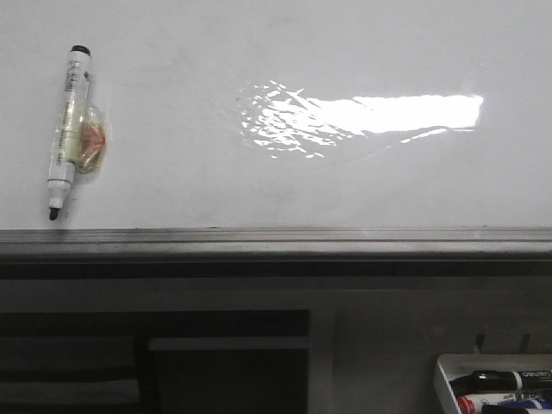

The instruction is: Write number 5 on whiteboard

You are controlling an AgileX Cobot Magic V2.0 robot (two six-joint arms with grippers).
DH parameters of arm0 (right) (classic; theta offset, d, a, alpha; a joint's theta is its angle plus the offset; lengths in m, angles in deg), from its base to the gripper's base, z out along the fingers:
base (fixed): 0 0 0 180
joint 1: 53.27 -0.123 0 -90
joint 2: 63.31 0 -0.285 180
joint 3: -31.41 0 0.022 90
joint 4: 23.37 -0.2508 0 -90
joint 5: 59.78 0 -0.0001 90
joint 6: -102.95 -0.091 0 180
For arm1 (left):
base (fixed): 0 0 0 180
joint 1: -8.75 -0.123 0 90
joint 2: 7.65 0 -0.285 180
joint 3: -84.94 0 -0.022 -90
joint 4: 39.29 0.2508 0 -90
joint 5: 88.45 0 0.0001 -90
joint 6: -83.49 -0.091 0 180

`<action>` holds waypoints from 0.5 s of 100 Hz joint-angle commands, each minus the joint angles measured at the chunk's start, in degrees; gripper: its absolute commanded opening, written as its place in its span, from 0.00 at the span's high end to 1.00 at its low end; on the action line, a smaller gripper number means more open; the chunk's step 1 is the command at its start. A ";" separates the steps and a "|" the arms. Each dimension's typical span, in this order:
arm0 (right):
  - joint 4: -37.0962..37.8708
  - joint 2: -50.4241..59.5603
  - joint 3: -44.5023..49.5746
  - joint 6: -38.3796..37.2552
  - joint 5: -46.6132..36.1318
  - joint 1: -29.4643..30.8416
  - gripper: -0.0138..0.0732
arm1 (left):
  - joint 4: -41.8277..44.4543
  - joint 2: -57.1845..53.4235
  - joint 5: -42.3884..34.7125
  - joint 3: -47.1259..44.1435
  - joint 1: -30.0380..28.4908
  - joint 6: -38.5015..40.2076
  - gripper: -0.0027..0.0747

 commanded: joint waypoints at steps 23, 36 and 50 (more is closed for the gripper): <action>0.79 0.98 1.47 0.14 -1.08 0.24 0.90 | -0.73 -1.58 -2.64 -0.95 -0.12 0.53 0.99; 0.79 0.98 1.47 0.14 -1.08 0.24 0.90 | -0.73 -1.58 -2.64 -0.95 -0.12 0.53 0.99; 0.79 0.98 1.47 0.14 -1.08 0.24 0.90 | -0.83 -1.58 -3.10 -0.95 -0.12 0.53 0.99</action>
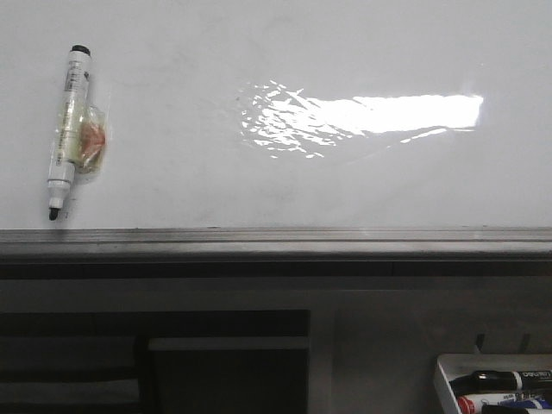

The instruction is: Write number 5 on whiteboard

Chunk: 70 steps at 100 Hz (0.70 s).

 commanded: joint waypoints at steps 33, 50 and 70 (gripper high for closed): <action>0.79 0.98 1.47 0.14 -2.29 0.24 0.90 | -0.95 -1.58 -3.85 -0.95 -0.12 0.53 0.99; 0.79 0.98 1.47 0.14 -6.22 0.24 0.90 | -1.06 -1.58 -3.97 -0.95 -0.12 0.53 0.99; 0.79 0.98 1.47 0.14 -6.79 0.24 0.90 | -2.34 -1.58 -7.19 -0.95 -0.12 0.53 0.99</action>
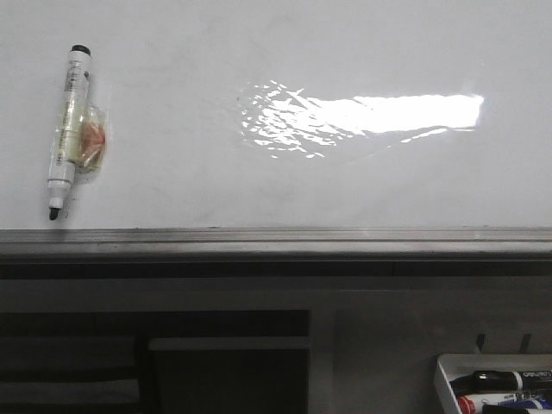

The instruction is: Write number 5 on whiteboard

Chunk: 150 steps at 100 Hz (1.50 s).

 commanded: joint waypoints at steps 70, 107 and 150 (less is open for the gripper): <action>1.64 0.98 1.25 0.00 -8.25 0.24 0.90 | -1.80 -1.58 -11.71 -0.95 -0.12 0.53 0.99; 1.54 0.98 1.25 0.00 -5.27 0.24 0.90 | -0.71 -1.58 -14.25 -0.76 -0.12 0.53 0.99; -5.59 -6.27 -0.63 0.00 -4.86 0.24 0.90 | 6.49 16.69 -3.53 13.50 -0.12 0.53 0.99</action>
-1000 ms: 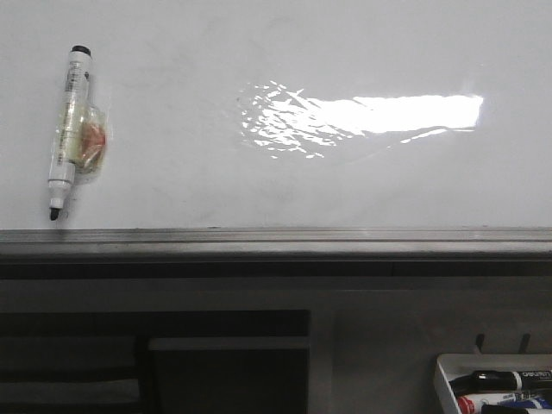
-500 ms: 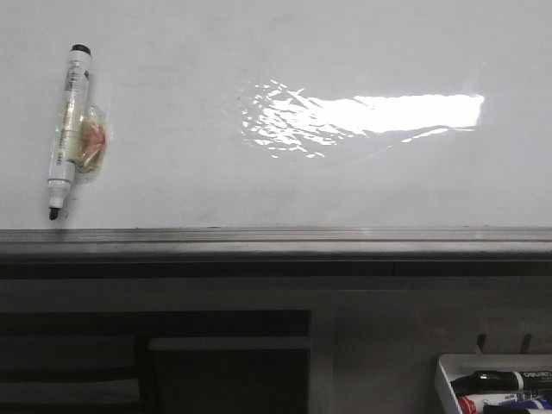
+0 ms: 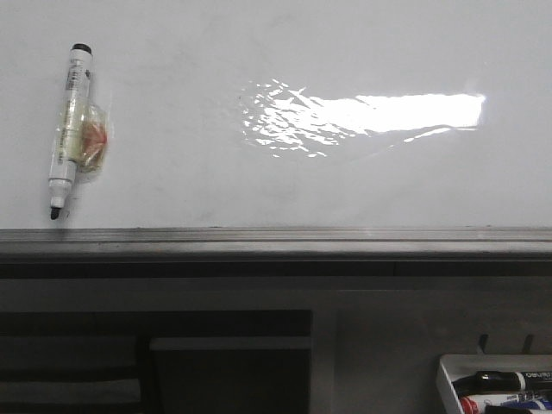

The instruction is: Write number 5 on whiteboard

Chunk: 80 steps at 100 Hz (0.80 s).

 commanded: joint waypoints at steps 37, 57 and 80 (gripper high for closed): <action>2.94 -19.72 -1.69 1.23 -11.92 0.24 0.90 | 2.23 15.50 -7.23 10.39 -0.12 0.53 0.95; -3.68 -23.45 -1.69 1.23 -17.76 0.24 0.90 | -0.32 16.61 -9.38 8.70 -0.12 0.53 0.55; -3.82 -24.29 -1.69 1.23 -18.76 0.24 0.90 | -1.31 17.27 -16.84 4.95 4.75 0.53 0.47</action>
